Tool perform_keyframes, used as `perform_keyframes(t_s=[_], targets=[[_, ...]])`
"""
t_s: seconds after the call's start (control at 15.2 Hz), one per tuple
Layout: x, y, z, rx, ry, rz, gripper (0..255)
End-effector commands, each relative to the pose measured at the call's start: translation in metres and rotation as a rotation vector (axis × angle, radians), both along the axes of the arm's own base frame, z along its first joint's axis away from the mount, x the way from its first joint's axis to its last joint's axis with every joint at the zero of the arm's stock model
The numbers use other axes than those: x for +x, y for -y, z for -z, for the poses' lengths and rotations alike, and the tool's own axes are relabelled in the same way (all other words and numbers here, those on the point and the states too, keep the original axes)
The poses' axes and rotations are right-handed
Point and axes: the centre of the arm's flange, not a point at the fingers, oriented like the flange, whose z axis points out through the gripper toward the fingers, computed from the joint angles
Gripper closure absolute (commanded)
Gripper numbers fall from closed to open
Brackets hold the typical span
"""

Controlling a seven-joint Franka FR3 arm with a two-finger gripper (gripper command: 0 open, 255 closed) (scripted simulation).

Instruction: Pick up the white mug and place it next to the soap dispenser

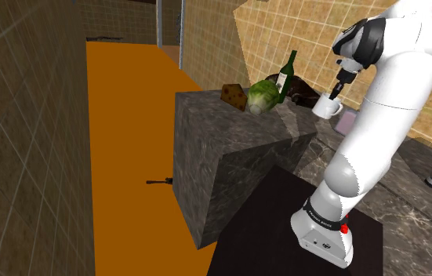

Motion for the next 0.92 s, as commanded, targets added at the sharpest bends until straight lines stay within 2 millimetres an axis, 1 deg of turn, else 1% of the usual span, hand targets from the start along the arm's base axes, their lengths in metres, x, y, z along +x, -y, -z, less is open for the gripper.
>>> perform_keyframes(t_s=[0.0, 0.73, 0.79, 0.86], targets=[[-0.001, 0.0, 0.011, -0.001, 0.0, 0.0, 255], [-0.001, 0.0, 0.069, -0.001, 0.0, 0.0, 255], [-0.001, 0.0, 0.077, -0.001, 0.0, 0.0, 255], [-0.001, 0.0, 0.077, -0.001, 0.0, 0.0, 255]])
